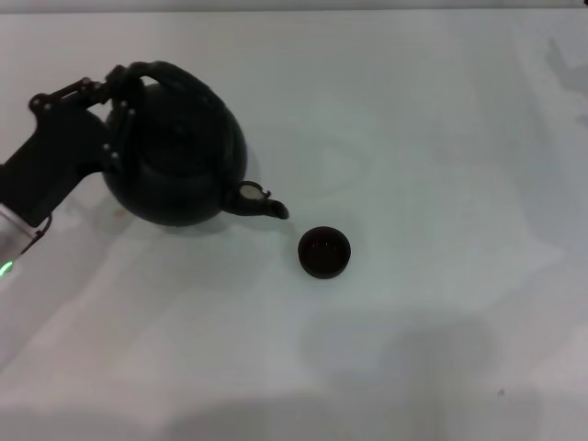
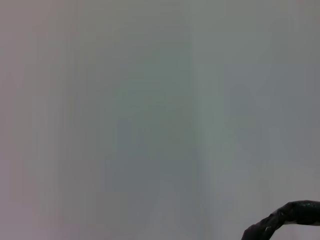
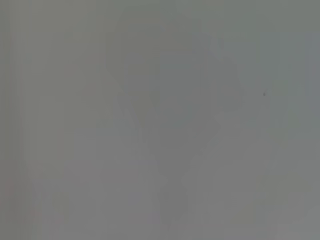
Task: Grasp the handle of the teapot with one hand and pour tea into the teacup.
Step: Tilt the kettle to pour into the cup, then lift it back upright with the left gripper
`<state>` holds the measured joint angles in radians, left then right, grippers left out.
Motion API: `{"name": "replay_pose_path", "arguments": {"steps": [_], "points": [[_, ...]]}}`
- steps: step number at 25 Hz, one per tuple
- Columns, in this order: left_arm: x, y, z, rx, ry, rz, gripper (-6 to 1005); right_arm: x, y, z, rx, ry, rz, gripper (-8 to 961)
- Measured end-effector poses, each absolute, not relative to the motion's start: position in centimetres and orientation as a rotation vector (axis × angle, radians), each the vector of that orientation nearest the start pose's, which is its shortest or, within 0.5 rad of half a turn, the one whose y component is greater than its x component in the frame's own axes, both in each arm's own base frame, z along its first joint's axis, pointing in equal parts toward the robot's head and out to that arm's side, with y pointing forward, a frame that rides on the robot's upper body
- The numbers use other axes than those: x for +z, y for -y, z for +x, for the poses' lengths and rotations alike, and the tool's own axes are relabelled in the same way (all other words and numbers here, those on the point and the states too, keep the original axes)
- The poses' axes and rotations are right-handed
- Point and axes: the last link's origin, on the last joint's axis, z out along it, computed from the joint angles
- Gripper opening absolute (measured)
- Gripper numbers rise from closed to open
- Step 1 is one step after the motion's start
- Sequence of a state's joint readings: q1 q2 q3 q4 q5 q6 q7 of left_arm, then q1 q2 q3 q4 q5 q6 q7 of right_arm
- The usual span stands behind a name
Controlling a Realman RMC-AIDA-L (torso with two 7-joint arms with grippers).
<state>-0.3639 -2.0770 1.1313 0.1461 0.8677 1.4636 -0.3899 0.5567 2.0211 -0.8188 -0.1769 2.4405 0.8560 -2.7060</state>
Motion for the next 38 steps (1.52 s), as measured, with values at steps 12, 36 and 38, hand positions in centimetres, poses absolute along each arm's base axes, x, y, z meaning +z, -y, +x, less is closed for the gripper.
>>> {"name": "replay_pose_path", "arguments": {"steps": [12, 36, 38], "points": [[-3.7, -29.8, -28.6, -0.801, 0.017, -2.106, 133, 3.7, -39.1, 35.0, 0.54, -0.659, -1.628, 829], [-5.0, -30.4, -27.1, -0.716, -0.228, -2.156, 122, 3.7, -39.1, 35.0, 0.546, -0.666, -1.618, 829], [-5.0, -30.6, -27.0, -0.714, -0.23, -2.157, 122, 3.7, -39.1, 35.0, 0.546, -0.667, -1.619, 829]]}}
